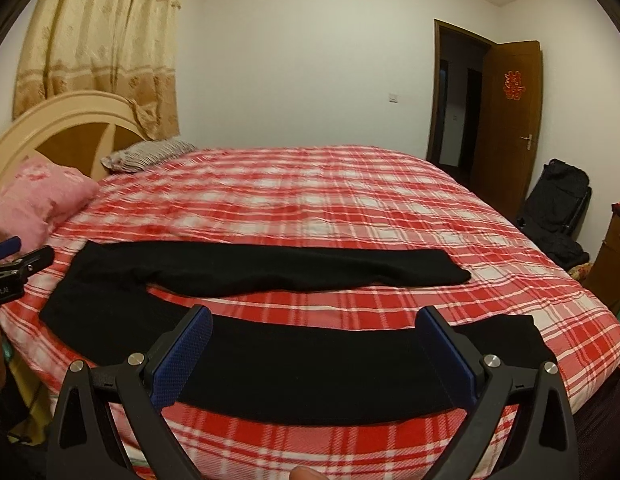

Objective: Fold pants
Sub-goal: 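Lower both tools and close them on the black pants' waistband edge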

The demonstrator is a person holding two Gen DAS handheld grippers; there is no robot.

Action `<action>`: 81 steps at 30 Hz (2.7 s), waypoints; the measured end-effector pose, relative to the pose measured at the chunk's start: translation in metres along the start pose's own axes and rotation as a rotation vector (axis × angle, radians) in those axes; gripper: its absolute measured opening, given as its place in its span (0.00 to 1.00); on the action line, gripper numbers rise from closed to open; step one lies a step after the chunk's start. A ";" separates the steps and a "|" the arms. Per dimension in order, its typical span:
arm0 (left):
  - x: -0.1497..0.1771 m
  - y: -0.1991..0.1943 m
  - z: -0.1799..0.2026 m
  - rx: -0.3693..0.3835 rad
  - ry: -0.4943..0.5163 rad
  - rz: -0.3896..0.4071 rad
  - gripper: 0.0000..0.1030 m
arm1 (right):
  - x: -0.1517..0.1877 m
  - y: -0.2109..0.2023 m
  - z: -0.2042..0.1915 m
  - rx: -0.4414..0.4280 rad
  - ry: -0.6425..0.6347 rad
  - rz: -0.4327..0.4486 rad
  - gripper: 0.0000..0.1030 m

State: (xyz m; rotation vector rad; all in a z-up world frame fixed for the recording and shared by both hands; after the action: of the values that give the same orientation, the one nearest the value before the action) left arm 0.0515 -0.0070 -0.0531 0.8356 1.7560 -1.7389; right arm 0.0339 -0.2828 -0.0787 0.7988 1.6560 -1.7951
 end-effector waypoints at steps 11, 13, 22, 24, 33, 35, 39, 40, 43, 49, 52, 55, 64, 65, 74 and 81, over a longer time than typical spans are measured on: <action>-0.011 0.105 -0.054 -0.047 -0.033 -0.184 1.00 | -0.005 0.076 0.044 0.051 0.032 -0.167 0.99; -0.018 0.118 -0.066 -0.067 -0.039 -0.204 1.00 | -0.009 0.087 0.052 0.057 0.030 -0.193 0.99; -0.051 0.174 -0.149 -0.183 -0.067 -0.240 0.95 | -0.036 0.125 0.081 0.113 -0.011 -0.246 0.99; -0.056 0.184 -0.162 -0.207 -0.070 -0.246 0.89 | -0.041 0.134 0.086 0.104 0.006 -0.259 0.97; -0.063 0.244 -0.204 -0.172 -0.086 -0.373 0.53 | -0.056 0.172 0.091 0.093 0.007 -0.324 0.77; -0.064 0.252 -0.209 -0.135 -0.097 -0.388 0.46 | -0.061 0.176 0.091 0.101 -0.004 -0.323 0.77; -0.066 0.270 -0.212 -0.056 -0.114 -0.415 0.40 | -0.072 0.185 0.095 0.122 -0.016 -0.329 0.77; -0.066 0.274 -0.213 -0.049 -0.119 -0.421 0.40 | -0.074 0.188 0.096 0.123 -0.016 -0.330 0.77; -0.067 0.286 -0.221 -0.031 -0.150 -0.437 0.40 | -0.079 0.194 0.100 0.111 -0.008 -0.344 0.77; -0.068 0.289 -0.231 -0.024 -0.184 -0.430 0.46 | -0.087 0.207 0.119 0.125 0.018 -0.374 0.77; -0.069 0.283 -0.234 -0.033 -0.184 -0.410 0.47 | -0.087 0.211 0.128 0.121 0.040 -0.390 0.77; -0.067 0.291 -0.235 -0.027 -0.169 -0.426 0.48 | -0.086 0.218 0.131 0.121 0.042 -0.401 0.77; -0.071 0.302 -0.226 0.022 -0.150 -0.422 0.33 | -0.097 0.229 0.151 0.166 0.034 -0.410 0.77; -0.071 0.301 -0.225 0.032 -0.143 -0.422 0.28 | -0.099 0.231 0.158 0.169 0.046 -0.416 0.77; -0.073 0.292 -0.217 0.038 -0.106 -0.398 0.14 | -0.121 0.261 0.236 0.207 0.200 -0.464 0.72; -0.072 0.297 -0.217 0.013 -0.117 -0.402 0.18 | -0.132 0.299 0.280 0.109 0.339 -0.494 0.72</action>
State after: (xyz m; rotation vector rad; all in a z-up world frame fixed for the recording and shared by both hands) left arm 0.3318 0.1998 -0.1918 0.3908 1.9298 -2.0052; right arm 0.3306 -0.5833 -0.1618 0.8282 2.1339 -2.1895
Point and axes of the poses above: each gripper's, at about its wrist camera, not at the fingertips, and y roughly the way its jaws point, z to its right, x to its underside, the point moved 2 cm from there along y, roughly the way its jaws point, and after that the axes turned 12 degrees about -z, right-handed, at the moved point
